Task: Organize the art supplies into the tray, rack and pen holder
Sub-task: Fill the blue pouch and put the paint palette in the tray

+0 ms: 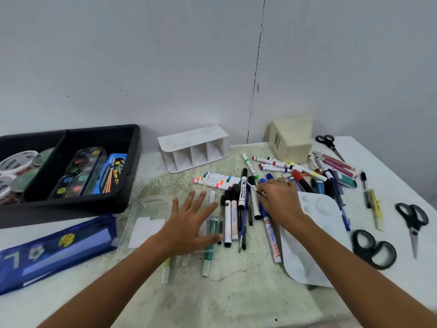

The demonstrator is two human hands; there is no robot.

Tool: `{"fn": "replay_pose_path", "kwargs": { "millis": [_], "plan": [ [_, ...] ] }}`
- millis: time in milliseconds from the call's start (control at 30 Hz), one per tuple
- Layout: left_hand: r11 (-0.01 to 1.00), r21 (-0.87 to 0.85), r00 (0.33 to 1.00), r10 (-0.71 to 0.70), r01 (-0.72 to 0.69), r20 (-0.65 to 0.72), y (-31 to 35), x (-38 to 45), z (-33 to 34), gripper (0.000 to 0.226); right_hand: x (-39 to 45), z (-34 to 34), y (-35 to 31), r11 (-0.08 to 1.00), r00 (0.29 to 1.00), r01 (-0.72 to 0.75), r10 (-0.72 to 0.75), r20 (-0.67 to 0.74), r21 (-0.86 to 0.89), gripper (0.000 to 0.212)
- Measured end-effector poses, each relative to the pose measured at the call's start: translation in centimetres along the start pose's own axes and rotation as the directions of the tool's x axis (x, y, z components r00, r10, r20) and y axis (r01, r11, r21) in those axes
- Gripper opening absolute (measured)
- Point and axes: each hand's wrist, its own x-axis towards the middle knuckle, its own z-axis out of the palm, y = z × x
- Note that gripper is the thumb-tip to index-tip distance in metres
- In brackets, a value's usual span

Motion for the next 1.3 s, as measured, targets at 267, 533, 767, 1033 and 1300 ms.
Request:
{"fn": "replay_pose_path", "kwargs": {
  "millis": [267, 533, 767, 1033, 1300],
  "plan": [
    [0.995, -0.055, 0.995, 0.080, -0.084, -0.060, -1.1, -0.5, 0.6, 0.089, 1.8, -0.3, -0.7, 0.939, 0.994, 0.091, -0.106, 0.029, 0.332, 0.031],
    [0.993, -0.092, 0.994, 0.069, -0.077, -0.085, -1.1, -0.5, 0.8, 0.091, 3.1, 1.0, -3.9, 0.992, 0.992, 0.089, -0.097, 0.085, 0.094, 0.045],
    [0.993, -0.105, 0.997, 0.043, -0.050, -0.061, -1.2, -0.3, 0.7, 0.089, 1.8, 0.9, -5.0, 0.954, 0.997, 0.076, -0.067, -0.042, 0.290, 0.035],
    [0.991, -0.128, 0.997, 0.026, -0.035, -0.075, -1.0, -0.1, -0.1, 0.094, -1.5, 0.3, -6.2, 0.821, 0.989, 0.144, -0.133, -0.061, 0.552, 0.033],
    [0.978, -0.197, 0.953, -0.117, 0.062, -0.281, -3.1, -6.9, -2.2, 0.077, -2.3, -0.8, -10.3, 0.783, 0.954, 0.275, -0.294, -0.058, 0.557, 0.035]
  ]
}}
